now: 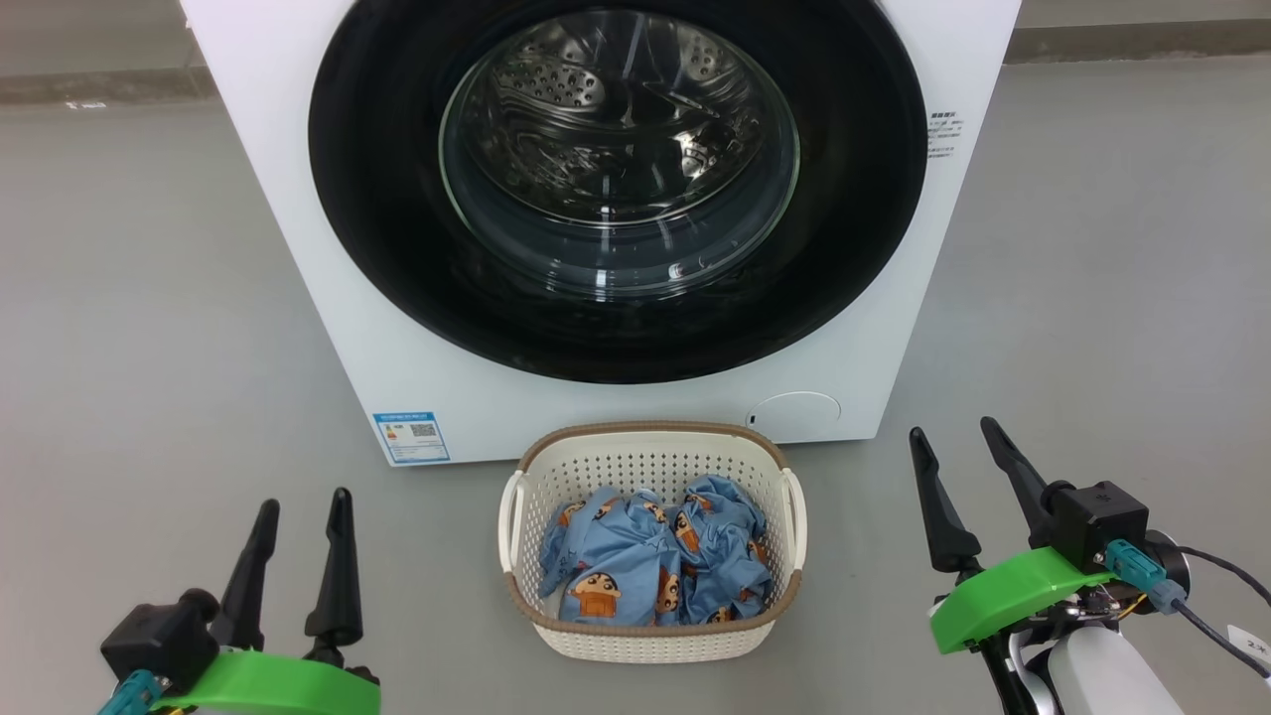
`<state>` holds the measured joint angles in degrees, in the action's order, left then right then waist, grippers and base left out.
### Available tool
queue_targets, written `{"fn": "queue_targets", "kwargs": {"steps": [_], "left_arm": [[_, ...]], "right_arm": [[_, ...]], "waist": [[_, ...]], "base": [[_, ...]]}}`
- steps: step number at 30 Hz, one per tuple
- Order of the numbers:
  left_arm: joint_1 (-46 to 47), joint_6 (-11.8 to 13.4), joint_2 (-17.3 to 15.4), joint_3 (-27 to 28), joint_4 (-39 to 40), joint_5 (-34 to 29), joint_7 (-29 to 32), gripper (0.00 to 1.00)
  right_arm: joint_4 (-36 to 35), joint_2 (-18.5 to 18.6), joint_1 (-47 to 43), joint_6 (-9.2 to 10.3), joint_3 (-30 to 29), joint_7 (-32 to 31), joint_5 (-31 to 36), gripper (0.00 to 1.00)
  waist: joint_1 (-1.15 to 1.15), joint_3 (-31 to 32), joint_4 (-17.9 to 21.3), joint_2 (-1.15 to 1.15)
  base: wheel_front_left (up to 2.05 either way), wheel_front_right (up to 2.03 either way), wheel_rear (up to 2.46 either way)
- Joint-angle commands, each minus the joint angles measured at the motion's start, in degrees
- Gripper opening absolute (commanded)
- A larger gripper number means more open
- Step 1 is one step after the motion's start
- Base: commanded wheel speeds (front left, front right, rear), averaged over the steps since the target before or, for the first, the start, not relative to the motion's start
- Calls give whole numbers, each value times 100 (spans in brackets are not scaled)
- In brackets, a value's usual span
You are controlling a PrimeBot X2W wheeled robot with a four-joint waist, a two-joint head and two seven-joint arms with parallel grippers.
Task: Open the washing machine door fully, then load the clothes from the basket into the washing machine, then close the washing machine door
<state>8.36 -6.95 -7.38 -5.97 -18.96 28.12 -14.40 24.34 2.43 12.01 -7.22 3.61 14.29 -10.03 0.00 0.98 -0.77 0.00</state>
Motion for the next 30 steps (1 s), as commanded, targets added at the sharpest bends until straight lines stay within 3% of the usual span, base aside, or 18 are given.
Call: {"fn": "queue_targets", "kwargs": {"steps": [1, 30], "left_arm": [[292, -2, -115, 162, 100, -25, -60, 100], [277, -5, -160, 217, 143, -49, -60, 100]], "right_arm": [[-130, 45, 232, -26, 142, 71, 35, 100], [-162, 45, 268, -26, 179, 71, -87, 100]], "waist": [[0, -8, -2, 0], [0, -59, 26, 0]], "base": [[0, 0, 0], [0, 0, 0]]}}
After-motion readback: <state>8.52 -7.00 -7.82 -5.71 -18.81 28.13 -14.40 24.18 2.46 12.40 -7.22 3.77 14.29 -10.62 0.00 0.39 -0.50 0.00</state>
